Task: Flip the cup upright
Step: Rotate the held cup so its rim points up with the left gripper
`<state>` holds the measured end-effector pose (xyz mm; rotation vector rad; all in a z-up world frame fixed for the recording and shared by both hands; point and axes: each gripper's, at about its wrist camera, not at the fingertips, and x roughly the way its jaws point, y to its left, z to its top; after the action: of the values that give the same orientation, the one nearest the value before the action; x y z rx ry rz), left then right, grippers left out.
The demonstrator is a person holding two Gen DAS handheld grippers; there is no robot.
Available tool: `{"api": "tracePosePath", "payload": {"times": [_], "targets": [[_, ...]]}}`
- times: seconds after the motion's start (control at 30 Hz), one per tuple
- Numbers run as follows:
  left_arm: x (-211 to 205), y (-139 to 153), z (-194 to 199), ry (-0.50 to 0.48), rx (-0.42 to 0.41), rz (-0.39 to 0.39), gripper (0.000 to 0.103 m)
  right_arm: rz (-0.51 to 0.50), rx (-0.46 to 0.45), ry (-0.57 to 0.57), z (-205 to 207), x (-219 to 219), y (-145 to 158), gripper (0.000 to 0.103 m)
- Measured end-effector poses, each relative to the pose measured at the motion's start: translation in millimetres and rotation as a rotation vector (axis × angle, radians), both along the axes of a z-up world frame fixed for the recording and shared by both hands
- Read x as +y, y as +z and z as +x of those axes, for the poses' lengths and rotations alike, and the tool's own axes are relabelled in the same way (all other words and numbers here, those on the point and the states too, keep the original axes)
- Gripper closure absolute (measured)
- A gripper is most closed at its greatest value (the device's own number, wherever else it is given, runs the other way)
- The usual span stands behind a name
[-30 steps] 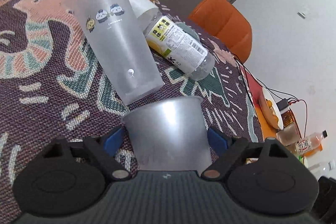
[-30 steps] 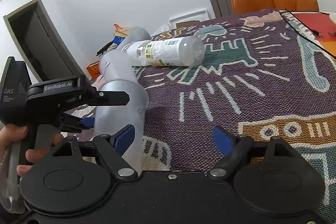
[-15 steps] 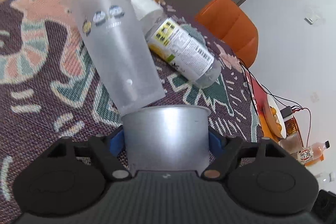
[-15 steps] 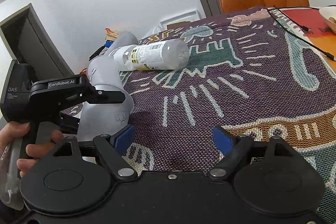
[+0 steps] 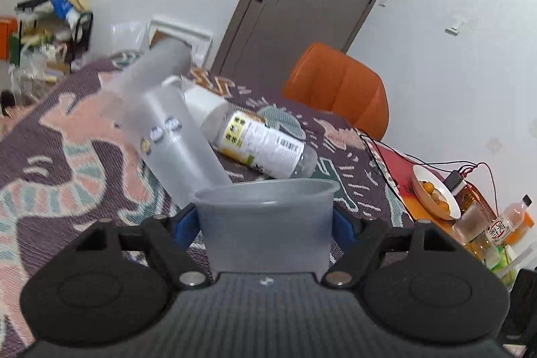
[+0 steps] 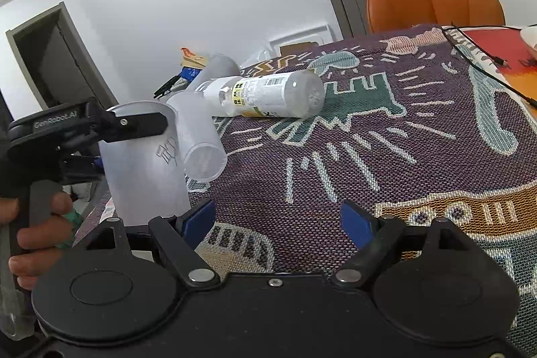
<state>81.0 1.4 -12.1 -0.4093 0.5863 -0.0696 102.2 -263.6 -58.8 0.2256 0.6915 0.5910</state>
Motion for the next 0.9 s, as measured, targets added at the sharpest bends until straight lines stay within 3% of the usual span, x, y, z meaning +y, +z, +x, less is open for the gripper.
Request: {"api": "tracePosePath", "payload": {"times": [0.63, 0.9], "targets": [[10, 24, -42, 0.082, -0.160, 0.158, 0.026, -0.023, -0.048, 0.047, -19, 21, 15, 0.021], [9, 20, -43, 0.096, -0.168, 0.203, 0.026, -0.028, -0.035, 0.049, -17, 24, 10, 0.021]]}}
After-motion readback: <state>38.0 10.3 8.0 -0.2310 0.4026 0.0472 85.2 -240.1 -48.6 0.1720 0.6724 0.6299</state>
